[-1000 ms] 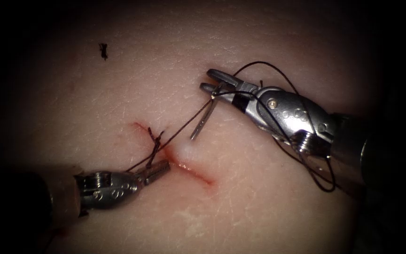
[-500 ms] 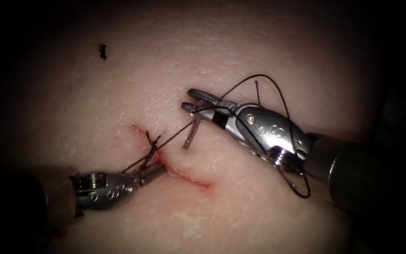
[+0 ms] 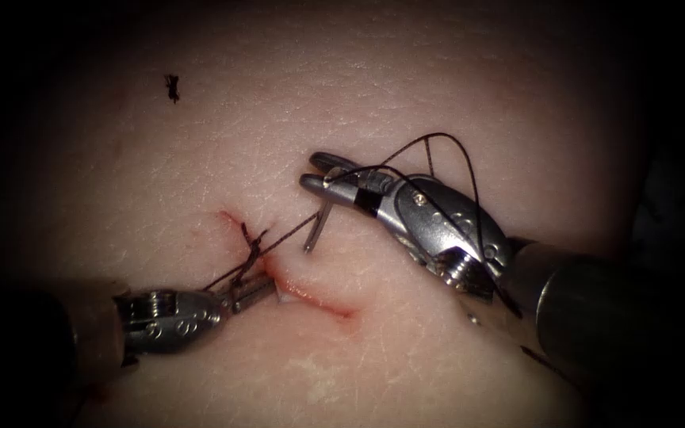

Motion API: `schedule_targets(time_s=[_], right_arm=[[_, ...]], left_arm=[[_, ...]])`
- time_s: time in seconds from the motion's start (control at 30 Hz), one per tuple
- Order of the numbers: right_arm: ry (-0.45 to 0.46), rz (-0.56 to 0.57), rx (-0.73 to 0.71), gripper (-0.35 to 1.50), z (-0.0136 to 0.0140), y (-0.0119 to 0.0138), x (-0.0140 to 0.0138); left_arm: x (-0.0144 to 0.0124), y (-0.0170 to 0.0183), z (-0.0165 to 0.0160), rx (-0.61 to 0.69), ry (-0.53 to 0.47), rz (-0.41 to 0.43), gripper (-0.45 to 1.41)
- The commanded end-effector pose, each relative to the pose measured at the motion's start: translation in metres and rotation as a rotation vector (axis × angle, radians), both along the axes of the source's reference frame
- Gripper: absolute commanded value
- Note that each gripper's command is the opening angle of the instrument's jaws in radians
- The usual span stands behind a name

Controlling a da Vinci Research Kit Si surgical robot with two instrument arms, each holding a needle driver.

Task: Wound Closure

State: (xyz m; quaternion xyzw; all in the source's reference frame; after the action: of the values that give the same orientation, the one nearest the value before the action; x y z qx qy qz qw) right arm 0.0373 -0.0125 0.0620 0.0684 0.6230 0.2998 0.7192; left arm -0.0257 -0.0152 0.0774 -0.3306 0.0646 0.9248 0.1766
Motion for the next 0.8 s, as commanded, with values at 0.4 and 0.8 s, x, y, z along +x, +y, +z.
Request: schedule_targets(time_s=[0.4,0.8], right_arm=[[-0.002,0.049,0.013,-0.35,0.0001,0.0018,-0.0006],[-0.009,0.066,0.011,-0.35,0.0,0.0042,-0.0022]], left_arm=[[-0.0006,-0.001,0.0008,0.004,0.003,0.002,-0.37],[-0.0009,-0.0012,0.0008,0.009,0.009,0.004,-0.37]])
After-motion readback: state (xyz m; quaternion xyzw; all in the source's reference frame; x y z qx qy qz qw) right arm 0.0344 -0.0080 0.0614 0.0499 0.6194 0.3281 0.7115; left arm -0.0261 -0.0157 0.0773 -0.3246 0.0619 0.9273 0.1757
